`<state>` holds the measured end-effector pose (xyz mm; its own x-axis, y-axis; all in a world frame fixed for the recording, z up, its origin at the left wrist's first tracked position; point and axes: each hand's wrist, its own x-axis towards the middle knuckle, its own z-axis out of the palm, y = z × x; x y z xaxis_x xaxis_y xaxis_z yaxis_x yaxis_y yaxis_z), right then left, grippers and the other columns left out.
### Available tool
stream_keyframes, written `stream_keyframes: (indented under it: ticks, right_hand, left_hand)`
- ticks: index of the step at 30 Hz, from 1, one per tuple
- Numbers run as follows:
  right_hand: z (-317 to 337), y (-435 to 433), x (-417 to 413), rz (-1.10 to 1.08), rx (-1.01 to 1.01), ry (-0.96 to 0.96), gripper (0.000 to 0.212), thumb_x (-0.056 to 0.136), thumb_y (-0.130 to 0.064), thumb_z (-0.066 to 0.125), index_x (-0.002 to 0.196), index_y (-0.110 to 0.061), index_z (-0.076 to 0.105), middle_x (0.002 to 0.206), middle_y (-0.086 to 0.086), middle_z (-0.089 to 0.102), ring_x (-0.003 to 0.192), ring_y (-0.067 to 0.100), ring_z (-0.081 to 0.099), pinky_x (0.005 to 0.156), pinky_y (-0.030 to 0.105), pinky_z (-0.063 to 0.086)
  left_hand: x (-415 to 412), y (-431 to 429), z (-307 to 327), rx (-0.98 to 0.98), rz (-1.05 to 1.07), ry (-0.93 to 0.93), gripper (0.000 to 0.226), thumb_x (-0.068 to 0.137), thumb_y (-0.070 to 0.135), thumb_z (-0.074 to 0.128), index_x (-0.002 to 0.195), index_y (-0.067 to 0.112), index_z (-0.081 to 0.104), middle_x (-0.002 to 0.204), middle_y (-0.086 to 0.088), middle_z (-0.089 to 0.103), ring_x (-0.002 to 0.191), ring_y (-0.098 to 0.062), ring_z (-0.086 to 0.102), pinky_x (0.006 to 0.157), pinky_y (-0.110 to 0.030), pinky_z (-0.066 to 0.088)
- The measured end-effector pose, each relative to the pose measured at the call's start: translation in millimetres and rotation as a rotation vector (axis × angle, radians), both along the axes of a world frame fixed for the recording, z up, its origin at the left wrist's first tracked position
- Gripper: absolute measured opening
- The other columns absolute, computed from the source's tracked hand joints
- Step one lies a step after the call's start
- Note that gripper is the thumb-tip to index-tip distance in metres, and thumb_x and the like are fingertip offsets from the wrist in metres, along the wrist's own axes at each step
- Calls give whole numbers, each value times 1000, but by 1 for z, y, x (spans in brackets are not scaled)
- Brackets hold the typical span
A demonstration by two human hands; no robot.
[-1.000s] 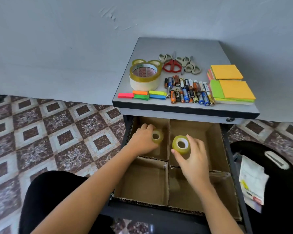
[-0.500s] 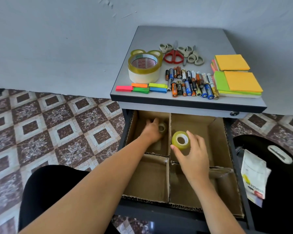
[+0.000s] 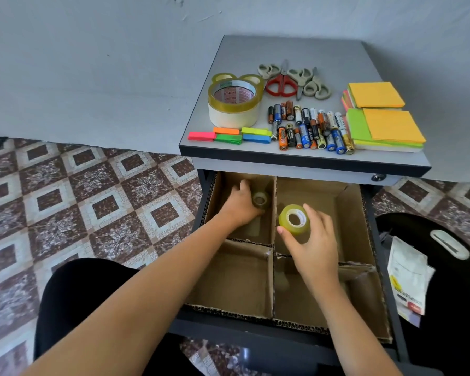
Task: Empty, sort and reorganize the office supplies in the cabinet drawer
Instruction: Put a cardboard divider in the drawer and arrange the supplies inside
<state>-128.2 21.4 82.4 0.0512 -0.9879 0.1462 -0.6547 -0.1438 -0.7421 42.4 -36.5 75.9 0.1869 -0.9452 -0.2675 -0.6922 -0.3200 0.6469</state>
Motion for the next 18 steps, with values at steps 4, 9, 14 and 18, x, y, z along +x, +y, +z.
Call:
stream_keyframes:
  ticks: [4, 9, 14, 18]
  right_hand:
    - [9, -4, 0, 43, -10, -44, 64, 78, -26, 75, 134, -14, 46, 130, 3, 45, 110, 7, 45, 89, 21, 39]
    - [29, -15, 19, 207, -5, -13, 62, 79, -24, 74, 134, -17, 45, 130, -3, 45, 115, 7, 44, 91, 18, 34]
    - [34, -35, 60, 511, 102, 128, 65, 81, -30, 72, 137, -20, 41, 132, -3, 45, 118, 10, 45, 91, 16, 32]
    - [18, -57, 94, 533, 116, 287, 65, 82, -29, 71, 138, -15, 40, 135, 4, 46, 123, 20, 46, 100, 29, 38]
  left_hand:
    - [17, 41, 32, -219, -146, -80, 46, 90, 27, 60, 133, 17, 47, 131, -5, 48, 119, -17, 48, 96, -19, 34]
    - [44, 91, 35, -545, 20, -157, 31, 93, 18, 54, 124, 11, 56, 121, -4, 55, 115, -16, 48, 97, -24, 36]
    - [45, 95, 16, -364, 222, -29, 52, 98, 23, 45, 146, 11, 28, 146, -7, 32, 136, -18, 30, 104, -24, 26]
    - [44, 95, 9, -278, 208, 11, 56, 99, 26, 40, 149, 13, 19, 152, -6, 27, 139, -18, 26, 107, -26, 25]
